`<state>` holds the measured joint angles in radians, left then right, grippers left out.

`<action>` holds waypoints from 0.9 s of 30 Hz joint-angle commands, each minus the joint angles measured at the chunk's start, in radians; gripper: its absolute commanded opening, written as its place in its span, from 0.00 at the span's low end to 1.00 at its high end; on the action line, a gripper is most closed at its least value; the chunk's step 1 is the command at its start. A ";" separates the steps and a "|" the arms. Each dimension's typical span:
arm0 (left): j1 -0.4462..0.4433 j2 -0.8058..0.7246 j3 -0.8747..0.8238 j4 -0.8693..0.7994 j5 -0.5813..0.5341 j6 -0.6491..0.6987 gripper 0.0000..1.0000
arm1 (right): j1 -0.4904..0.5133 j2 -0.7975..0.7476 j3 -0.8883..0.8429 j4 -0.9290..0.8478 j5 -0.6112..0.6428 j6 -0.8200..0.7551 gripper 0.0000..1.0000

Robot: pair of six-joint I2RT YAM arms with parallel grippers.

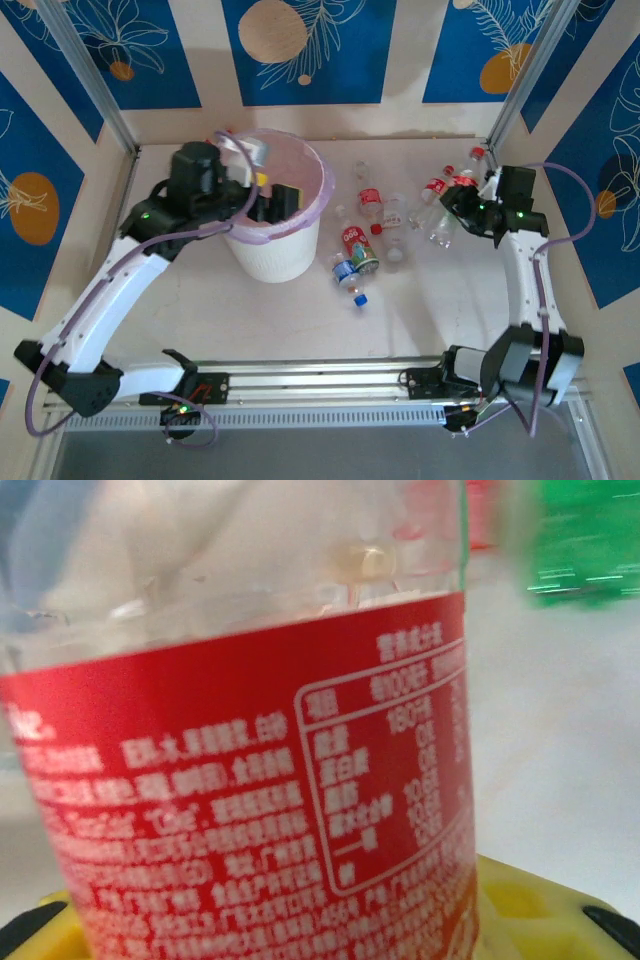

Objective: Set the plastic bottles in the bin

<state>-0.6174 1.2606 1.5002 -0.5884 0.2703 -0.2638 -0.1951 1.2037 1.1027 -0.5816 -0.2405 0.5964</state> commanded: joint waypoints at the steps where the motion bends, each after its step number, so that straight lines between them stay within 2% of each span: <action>1: -0.091 0.091 0.035 0.117 0.180 -0.045 1.00 | 0.081 -0.058 0.059 0.021 -0.223 0.019 0.45; 3: -0.138 0.162 0.051 0.160 0.233 -0.089 1.00 | 0.119 -0.071 0.094 0.019 -0.255 0.022 0.44; 6: -0.209 0.252 0.082 0.219 0.256 -0.118 1.00 | 0.155 -0.081 0.106 0.074 -0.320 0.071 0.44; 9: -0.240 0.305 0.084 0.302 0.281 -0.159 1.00 | 0.178 -0.084 0.092 0.137 -0.383 0.131 0.45; 13: -0.248 0.348 0.089 0.357 0.286 -0.205 1.00 | 0.199 -0.096 0.072 0.210 -0.427 0.189 0.45; 19: -0.252 0.339 0.104 0.315 0.229 -0.167 1.00 | 0.210 -0.112 0.077 0.220 -0.417 0.204 0.44; 27: -0.174 0.243 0.069 0.200 0.140 -0.115 1.00 | 0.275 -0.096 0.107 0.229 -0.389 0.204 0.44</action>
<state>-0.8230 1.5589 1.5749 -0.3244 0.4507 -0.4099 0.0551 1.1095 1.1820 -0.3672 -0.6197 0.7921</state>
